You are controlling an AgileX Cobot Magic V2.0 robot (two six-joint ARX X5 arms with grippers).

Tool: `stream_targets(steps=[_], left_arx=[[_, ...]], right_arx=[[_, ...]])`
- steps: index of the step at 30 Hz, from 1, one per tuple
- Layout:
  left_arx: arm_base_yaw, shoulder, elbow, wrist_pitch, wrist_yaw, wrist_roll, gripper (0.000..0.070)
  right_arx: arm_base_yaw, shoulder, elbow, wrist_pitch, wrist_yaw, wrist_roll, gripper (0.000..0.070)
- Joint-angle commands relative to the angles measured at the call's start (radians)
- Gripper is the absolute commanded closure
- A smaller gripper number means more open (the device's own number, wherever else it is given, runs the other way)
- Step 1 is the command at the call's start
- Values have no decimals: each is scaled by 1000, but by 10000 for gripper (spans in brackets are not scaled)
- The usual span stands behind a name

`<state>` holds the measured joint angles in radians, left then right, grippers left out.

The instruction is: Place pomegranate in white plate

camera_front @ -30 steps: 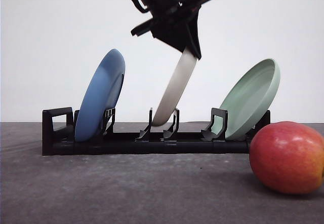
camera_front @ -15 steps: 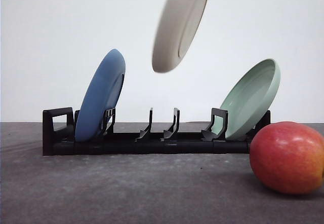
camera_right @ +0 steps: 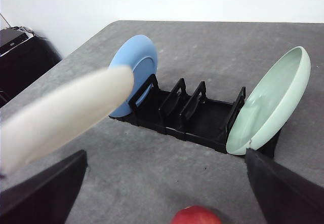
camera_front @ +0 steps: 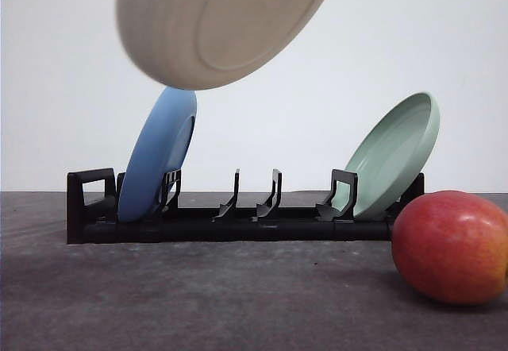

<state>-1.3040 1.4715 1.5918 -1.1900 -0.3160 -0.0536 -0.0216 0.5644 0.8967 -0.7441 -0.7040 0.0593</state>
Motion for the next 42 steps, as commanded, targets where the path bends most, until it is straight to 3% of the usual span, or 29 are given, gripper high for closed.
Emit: stream_targets(steps=[1,9,17,34,36,42], left_arx=[[-26,12,-24,-8,-40,-46,700],[-59,14,-291,86,-74,-136,700],[-67,30,-520,298,-78,-166,700],[-131,265,-551,414,-96,-174,688],[-130,264,-550,426,-96,-177,591],[-125,259,-537,423,-96,-198,183]], right_arx=[[0,3,13,10,-3,12,64],[0,3,13,9,-3,12,64],[0,3,13,9,-3,12,64],[0,3,13,2,-3,13,64],[0,3,13,2,-3,13,64],[2,3,13,1,-3,14,64]])
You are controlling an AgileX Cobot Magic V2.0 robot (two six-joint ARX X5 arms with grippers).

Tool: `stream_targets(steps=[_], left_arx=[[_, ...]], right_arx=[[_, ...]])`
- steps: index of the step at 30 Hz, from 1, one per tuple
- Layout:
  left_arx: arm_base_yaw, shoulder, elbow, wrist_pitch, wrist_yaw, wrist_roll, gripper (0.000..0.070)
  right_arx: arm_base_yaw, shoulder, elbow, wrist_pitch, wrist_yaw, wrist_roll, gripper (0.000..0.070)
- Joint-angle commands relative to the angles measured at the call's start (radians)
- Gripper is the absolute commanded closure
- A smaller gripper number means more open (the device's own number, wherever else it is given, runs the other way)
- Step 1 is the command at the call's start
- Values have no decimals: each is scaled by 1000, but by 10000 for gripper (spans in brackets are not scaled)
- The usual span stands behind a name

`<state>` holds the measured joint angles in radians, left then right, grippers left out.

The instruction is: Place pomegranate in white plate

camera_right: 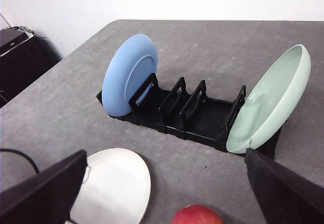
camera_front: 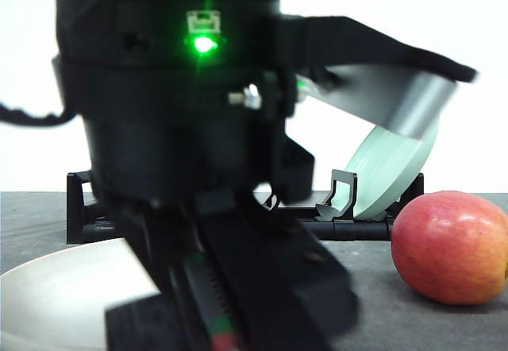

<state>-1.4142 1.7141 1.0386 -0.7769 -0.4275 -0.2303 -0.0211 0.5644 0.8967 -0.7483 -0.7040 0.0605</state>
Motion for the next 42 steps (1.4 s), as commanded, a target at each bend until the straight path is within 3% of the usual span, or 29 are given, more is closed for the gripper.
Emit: stream_targets(steps=[1,9,20,27,31,42], left_arx=[[-15,13,17,10,14,-32,141],[-12,-112,17,1,4,-124,135],[-12,-516,17,-53,3,-194,143],[-12,-777,17,-93,4,-194,143],[-12,-898,17,-122,3,-194,144],[-12,-1137,15,-254,3,-218,144]], right_arx=[[5,3,13,5,-3,17,64],[76,41,13,-50,-3,38,65],[187,267,13,-170,16,73,65],[297,444,13,-168,236,116,57],[361,547,13,-165,340,123,0],[476,777,13,-68,466,110,0]])
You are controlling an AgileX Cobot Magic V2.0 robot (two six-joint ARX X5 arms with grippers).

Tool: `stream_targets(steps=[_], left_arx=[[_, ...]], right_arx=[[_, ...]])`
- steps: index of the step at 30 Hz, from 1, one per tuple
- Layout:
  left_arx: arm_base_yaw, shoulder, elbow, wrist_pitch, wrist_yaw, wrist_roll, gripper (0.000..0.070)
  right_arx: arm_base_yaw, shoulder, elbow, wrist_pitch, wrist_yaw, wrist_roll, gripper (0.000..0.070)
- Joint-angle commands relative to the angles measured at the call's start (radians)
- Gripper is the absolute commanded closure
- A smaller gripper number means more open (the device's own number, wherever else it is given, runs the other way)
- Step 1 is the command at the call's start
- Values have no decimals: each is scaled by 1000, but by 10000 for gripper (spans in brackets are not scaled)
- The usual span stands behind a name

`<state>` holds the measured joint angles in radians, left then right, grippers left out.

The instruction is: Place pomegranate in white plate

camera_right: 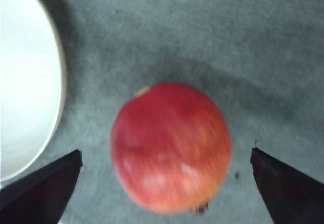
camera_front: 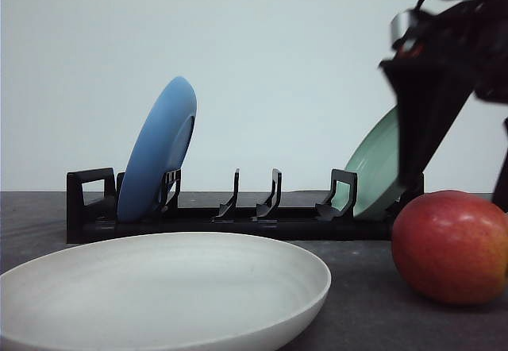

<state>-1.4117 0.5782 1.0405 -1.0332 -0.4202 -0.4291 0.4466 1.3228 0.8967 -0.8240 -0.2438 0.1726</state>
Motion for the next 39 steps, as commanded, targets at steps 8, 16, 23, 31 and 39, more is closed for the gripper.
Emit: stream_targets(steps=[8,16,23,31,39], left_arx=[[-14,-116,13,-76,-6,-67,144],[-14,-157,13,-103,-10,-71,144],[-14,-160,13,-100,-10,-70,144],[-14,-160,13,-97,-49,-70,144],[-14,-160,13,-98,-55,-70,144]], right_arx=[[36,138,13,56,50,-25,0],[51,208,13,45,57,-27,78],[53,213,61,-18,56,-27,242],[160,285,298,-99,-19,0,241],[359,427,465,-42,-44,37,241]])
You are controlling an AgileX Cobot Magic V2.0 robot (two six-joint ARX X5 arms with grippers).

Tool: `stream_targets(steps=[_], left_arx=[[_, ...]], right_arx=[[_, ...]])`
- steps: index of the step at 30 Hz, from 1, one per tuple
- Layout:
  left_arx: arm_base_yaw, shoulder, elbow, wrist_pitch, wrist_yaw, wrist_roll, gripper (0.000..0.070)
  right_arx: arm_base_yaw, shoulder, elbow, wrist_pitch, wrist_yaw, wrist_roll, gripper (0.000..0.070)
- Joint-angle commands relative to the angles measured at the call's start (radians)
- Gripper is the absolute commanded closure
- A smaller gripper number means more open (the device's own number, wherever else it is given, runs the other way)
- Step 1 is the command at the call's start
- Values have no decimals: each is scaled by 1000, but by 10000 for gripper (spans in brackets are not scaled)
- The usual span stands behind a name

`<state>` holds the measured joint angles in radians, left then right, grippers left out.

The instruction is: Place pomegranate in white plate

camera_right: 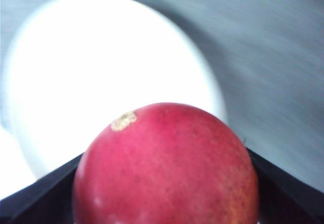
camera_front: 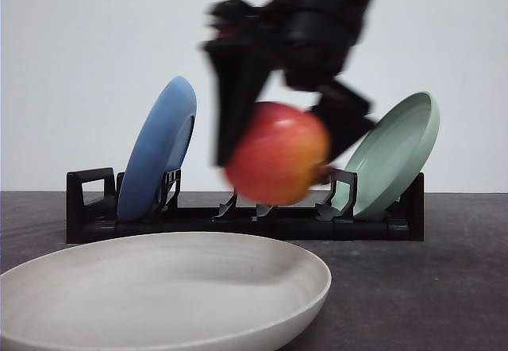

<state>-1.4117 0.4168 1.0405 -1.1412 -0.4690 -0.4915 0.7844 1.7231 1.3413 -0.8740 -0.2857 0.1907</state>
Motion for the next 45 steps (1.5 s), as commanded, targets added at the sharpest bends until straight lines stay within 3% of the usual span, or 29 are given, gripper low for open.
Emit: stream_targets(steps=[1,8,18,20,24,28,36,45], left_arx=[[-14,2,13,10,-6,-8,144],[-14,2,13,10,-11,-8,144],[-14,2,13,10,-31,-19,144],[-14,2,13,10,-31,-19,144],[-14,2,13,10,-31,-19,143],[-14,2,13,8,-31,-19,144],[-14,2,13,8,-33,-30,144],[-14,2,13,9,-34,-52,144]], right_arx=[[42,42,22,31,-2,26,241],[142,141,22,84,-1,37,240],[173,198,22,106,19,33,233],[175,198,22,111,25,33,180],[175,198,22,111,24,36,5],[174,191,23,115,21,38,0],[105,72,77,51,24,17,0],[-41,-295,85,-156,40,-83,0]])
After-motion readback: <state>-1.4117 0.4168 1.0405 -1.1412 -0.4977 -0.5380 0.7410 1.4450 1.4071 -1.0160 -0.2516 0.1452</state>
